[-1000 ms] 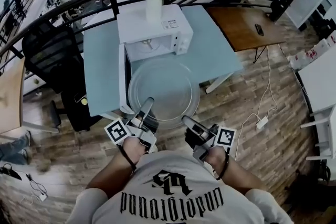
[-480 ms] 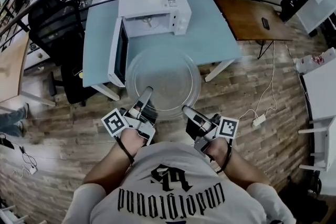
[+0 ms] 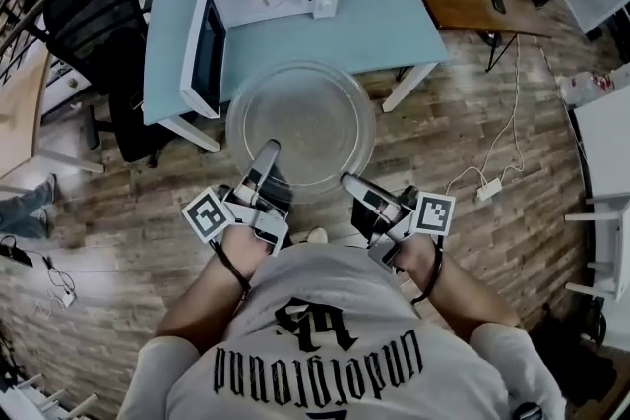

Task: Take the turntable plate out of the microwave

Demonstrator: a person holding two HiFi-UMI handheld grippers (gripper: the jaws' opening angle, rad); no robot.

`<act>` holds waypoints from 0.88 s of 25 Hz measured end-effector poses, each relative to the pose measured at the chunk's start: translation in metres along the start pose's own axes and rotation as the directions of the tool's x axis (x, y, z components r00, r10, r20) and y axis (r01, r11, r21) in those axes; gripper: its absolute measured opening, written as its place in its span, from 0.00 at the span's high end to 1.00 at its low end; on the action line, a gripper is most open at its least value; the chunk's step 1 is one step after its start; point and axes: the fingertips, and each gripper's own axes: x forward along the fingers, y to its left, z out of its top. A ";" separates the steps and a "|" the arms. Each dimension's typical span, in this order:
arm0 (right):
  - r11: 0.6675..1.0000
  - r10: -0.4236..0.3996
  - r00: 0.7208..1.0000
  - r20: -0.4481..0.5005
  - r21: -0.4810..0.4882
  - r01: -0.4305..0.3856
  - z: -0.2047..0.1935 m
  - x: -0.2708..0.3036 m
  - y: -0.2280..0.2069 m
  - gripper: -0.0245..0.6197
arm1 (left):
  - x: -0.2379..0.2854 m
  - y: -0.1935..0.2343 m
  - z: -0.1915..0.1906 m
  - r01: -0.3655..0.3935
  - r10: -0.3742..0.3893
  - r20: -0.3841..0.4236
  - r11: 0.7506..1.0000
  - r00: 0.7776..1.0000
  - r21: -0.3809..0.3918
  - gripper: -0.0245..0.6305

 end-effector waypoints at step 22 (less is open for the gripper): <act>1.000 0.003 1.000 -0.006 0.008 -0.003 -0.030 -0.014 0.010 0.90 | -0.031 -0.011 -0.015 -0.006 0.006 0.023 1.000 1.000 0.009 0.85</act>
